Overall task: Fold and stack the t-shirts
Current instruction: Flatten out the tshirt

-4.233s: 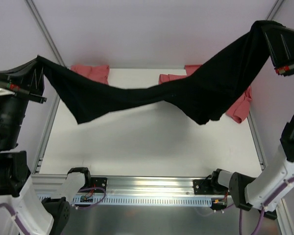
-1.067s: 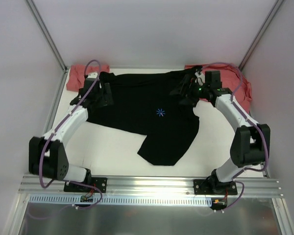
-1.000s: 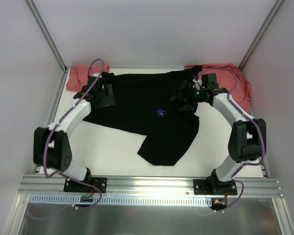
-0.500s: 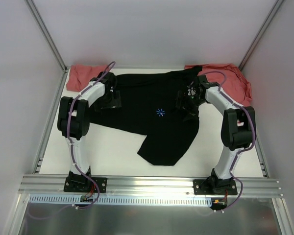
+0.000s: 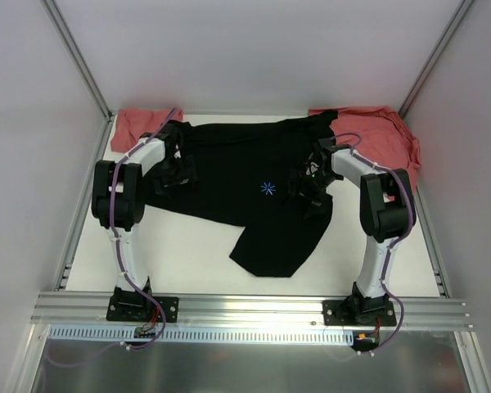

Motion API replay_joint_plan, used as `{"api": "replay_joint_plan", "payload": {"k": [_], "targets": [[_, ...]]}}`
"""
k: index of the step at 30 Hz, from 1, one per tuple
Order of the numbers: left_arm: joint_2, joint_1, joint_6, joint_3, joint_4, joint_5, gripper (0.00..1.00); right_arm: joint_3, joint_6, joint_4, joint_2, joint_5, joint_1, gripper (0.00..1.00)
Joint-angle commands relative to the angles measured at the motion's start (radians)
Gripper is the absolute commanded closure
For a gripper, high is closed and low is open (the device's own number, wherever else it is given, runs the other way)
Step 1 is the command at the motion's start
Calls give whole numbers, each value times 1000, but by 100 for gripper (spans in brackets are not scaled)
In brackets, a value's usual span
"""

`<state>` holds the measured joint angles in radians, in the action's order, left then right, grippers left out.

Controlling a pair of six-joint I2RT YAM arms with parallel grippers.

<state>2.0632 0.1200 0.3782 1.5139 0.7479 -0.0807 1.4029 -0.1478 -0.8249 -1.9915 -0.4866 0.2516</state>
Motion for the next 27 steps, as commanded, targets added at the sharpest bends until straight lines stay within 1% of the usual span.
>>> {"api": "replay_joint_plan", "payload": {"k": [1, 7, 10, 11, 12, 14, 16, 23, 27], "targets": [[22, -5, -5, -72, 71, -62, 2, -59, 22, -49, 28, 2, 8, 0], [-14, -6, -30, -170, 96, -108, 3, -192, 22, -57, 132, 29, 8, 0], [-11, -8, -57, -179, 117, -132, 5, -219, 19, -78, 172, 45, 8, 1], [-6, -10, -67, -178, 120, -151, 6, -237, 19, -83, 181, 45, 8, 1], [-3, -14, -74, -179, 122, -201, 6, -248, 14, -88, 194, 49, 8, 1], [8, -14, -73, -184, 142, -234, 6, -281, 16, -94, 236, 55, 8, 0], [3, -14, -64, -220, 134, -281, 6, -304, 16, -103, 266, 77, 8, 1], [-64, -14, -59, -333, 97, -312, 6, -390, -13, -111, 379, 103, 6, 0], [-112, -14, -58, -414, 59, -304, 6, -435, -41, -106, 488, 121, 6, 1]]}}
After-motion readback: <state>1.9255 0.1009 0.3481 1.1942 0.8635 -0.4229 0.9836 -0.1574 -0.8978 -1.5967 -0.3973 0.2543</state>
